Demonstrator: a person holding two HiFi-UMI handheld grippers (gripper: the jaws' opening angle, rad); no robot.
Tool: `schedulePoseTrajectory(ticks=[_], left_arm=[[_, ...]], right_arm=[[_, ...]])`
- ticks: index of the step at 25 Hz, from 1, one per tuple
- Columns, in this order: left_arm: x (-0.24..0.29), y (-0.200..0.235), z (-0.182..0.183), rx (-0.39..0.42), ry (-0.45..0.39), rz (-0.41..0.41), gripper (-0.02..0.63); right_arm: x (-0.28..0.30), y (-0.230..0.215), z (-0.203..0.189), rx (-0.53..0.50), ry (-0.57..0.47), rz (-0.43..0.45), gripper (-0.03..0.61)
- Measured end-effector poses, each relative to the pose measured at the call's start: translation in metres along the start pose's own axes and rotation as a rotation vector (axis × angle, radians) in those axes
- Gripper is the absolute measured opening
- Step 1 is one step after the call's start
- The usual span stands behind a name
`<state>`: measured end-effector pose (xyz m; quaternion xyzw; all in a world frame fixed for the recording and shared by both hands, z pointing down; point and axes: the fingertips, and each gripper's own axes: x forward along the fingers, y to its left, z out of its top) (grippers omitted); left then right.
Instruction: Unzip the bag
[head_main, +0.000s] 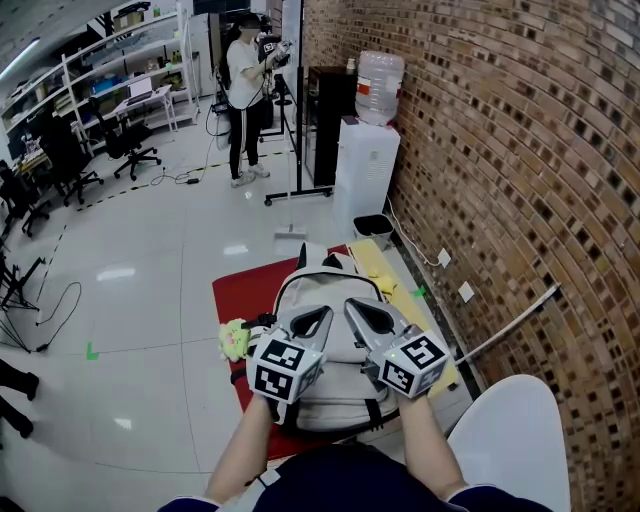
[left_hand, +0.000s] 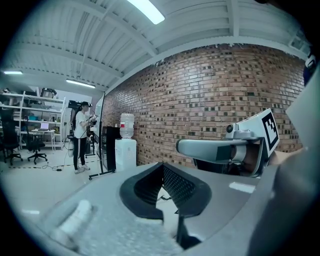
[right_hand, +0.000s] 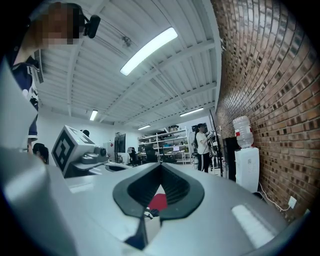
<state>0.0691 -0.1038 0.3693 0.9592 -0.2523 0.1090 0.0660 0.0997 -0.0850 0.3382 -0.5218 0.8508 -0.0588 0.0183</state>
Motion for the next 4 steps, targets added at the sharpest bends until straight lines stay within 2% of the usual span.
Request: schedulePoseTrajectory(ticks=[4], left_arm=[[0.0025, 0.0009, -0.0004, 0.0, 0.005, -0.005, 0.003]], right_arm=[[0.0021, -0.0022, 0.0006, 0.003, -0.001, 0.001, 0.005]])
